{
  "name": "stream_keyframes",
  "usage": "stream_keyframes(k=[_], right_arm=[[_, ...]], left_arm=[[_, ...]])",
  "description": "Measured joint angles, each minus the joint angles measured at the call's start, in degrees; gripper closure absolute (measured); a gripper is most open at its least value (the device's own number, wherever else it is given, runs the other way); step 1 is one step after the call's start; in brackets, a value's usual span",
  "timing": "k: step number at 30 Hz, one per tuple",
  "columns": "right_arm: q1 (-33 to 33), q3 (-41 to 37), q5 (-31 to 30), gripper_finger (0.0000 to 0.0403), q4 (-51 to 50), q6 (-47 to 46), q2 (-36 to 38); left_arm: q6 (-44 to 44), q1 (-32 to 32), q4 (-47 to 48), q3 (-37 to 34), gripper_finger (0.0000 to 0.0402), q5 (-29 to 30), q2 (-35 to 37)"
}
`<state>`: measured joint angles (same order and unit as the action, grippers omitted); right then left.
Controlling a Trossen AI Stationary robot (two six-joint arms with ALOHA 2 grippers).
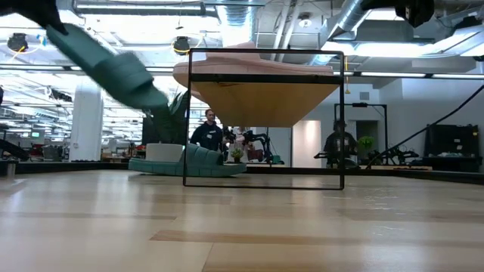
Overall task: Pick and place slides into the shelf
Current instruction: Put the bottom green slipper on the shelf
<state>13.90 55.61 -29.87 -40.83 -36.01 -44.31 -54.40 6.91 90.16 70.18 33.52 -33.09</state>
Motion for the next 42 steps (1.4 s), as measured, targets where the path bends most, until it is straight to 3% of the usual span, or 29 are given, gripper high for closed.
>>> stream_keyframes(k=[7,12,18,24,28,35,42], right_arm=[[0.0,0.0,0.0,0.0403,-0.4,0.0,0.0],[0.0,0.0,0.0,0.0403,-0.8,0.1,0.0],[0.0,0.0,0.0,0.0403,-1.3,0.5,0.0],[0.0,0.0,0.0,0.0403,-2.5,0.6,0.1],[0.0,0.0,0.0,0.0403,-2.5,1.6,0.1],[0.0,0.0,0.0,0.0403,-2.5,3.2,0.1],[0.0,0.0,0.0,0.0403,-3.2,3.3,0.2]], left_arm=[[3.8,0.0,-0.2,12.8,0.0369,4.4,-5.7],[6.2,0.0,-1.2,17.5,0.0369,6.8,-9.9],[14.9,0.0,-19.7,17.6,0.0369,2.6,-13.7],[20.4,4.6,-35.7,17.6,0.0369,-8.5,-16.8],[22.6,13.1,-42.2,17.6,0.0369,-18.9,-19.5],[25.3,31.2,-49.6,17.6,0.0369,-42.0,-26.6],[21.5,41.2,-56.3,17.6,0.0369,-52.3,-31.9]])
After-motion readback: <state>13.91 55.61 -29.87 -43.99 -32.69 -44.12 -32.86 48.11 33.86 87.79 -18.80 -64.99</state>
